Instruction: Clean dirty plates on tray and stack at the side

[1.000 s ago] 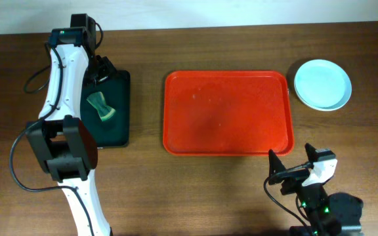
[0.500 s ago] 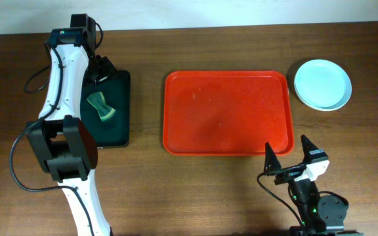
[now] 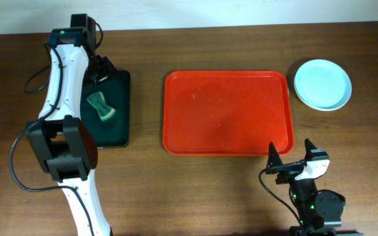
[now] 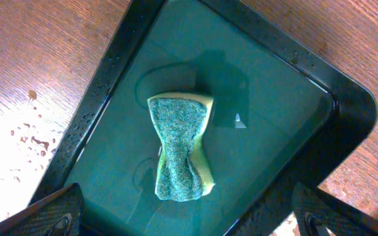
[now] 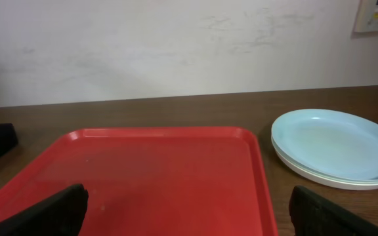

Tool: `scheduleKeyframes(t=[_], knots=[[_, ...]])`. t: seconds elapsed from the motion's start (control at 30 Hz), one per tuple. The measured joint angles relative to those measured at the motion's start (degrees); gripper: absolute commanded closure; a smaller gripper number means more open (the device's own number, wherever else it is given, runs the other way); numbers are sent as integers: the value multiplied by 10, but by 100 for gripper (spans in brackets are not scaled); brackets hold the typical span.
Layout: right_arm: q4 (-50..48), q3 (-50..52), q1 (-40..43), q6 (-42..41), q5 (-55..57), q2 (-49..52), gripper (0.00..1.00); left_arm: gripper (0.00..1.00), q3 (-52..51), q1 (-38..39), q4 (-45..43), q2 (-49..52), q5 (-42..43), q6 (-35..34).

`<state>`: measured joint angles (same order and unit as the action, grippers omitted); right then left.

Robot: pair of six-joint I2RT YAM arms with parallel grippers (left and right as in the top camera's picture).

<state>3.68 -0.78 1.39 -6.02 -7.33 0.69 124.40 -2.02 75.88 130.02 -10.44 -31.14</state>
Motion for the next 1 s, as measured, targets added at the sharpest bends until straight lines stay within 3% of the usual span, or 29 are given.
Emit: scheduleKeyframes(t=[0.73,0.83,1.0], knots=[[0,0,0,0,0,0,2,1,0,0,31,-6,-1,0],[0,0,0,0,0,0,2,1,0,9,36,-47,-24,2],[0,0,0,0,0,0,2,1,-1,64,15,-142,-80,64]])
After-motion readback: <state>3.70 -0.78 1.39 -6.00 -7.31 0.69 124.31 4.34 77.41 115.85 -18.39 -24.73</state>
